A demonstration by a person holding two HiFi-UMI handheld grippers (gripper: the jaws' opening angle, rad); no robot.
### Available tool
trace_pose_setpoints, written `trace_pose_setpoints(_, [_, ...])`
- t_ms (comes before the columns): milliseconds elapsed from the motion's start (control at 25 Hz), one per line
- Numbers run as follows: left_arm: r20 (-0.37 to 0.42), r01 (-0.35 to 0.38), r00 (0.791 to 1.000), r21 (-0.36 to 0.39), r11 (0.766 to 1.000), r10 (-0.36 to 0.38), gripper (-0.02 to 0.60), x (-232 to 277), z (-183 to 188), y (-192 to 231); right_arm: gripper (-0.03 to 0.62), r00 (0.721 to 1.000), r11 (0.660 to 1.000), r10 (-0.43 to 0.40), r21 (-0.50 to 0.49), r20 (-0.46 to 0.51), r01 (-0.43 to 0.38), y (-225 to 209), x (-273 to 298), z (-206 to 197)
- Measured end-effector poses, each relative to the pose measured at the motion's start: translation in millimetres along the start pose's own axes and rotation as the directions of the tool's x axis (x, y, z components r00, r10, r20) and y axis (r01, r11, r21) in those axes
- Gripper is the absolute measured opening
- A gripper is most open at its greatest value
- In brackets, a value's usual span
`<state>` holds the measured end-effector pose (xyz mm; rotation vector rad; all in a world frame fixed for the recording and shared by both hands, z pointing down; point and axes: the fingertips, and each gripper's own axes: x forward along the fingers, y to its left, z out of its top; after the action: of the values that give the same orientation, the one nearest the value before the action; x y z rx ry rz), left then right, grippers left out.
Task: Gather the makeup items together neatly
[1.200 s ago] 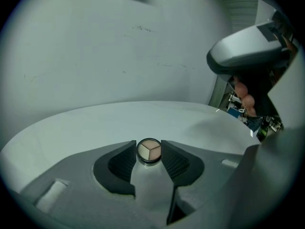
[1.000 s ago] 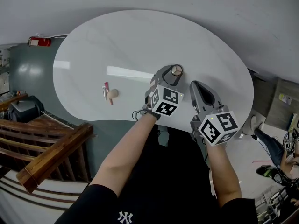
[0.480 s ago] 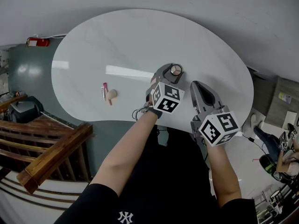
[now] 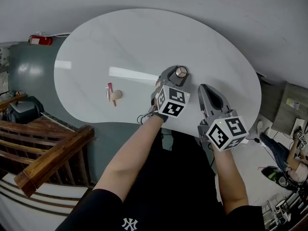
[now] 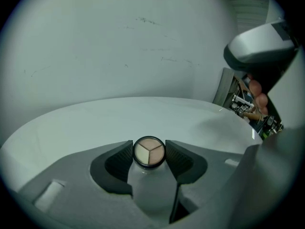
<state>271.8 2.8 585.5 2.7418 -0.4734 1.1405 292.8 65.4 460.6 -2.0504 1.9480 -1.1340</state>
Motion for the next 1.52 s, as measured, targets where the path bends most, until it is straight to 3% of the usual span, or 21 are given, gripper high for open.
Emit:
trace_pose_setpoints(400, [0.030, -0.099, 0.994, -0.054, 0.994, 0.101, 0.206, -45, -11, 21, 0.014, 0.997, 0.996, 0.074, -0.048, -0.010, -0.074, 35, 8, 3])
trace_pose_setpoints(720, [0.041, -0.218, 0.973, -0.141, 0.966, 0.226, 0.206, -96, -34, 59, 0.014, 0.987, 0.983, 0.156, -0.097, -0.035, -0.158, 81, 28, 2])
trace_pose_setpoints(1080, [0.021, -0.334, 0.936, -0.263, 0.905, 0.352, 0.206, -144, -81, 89, 0.014, 0.971, 0.961, 0.222, -0.149, -0.094, -0.234, 132, 46, -15])
trace_pose_setpoints(1520, [-0.047, -0.441, 0.886, -0.398, 0.805, 0.462, 0.207, -163, -137, 113, 0.014, 0.953, 0.943, 0.243, -0.189, -0.179, -0.276, 156, 58, -42])
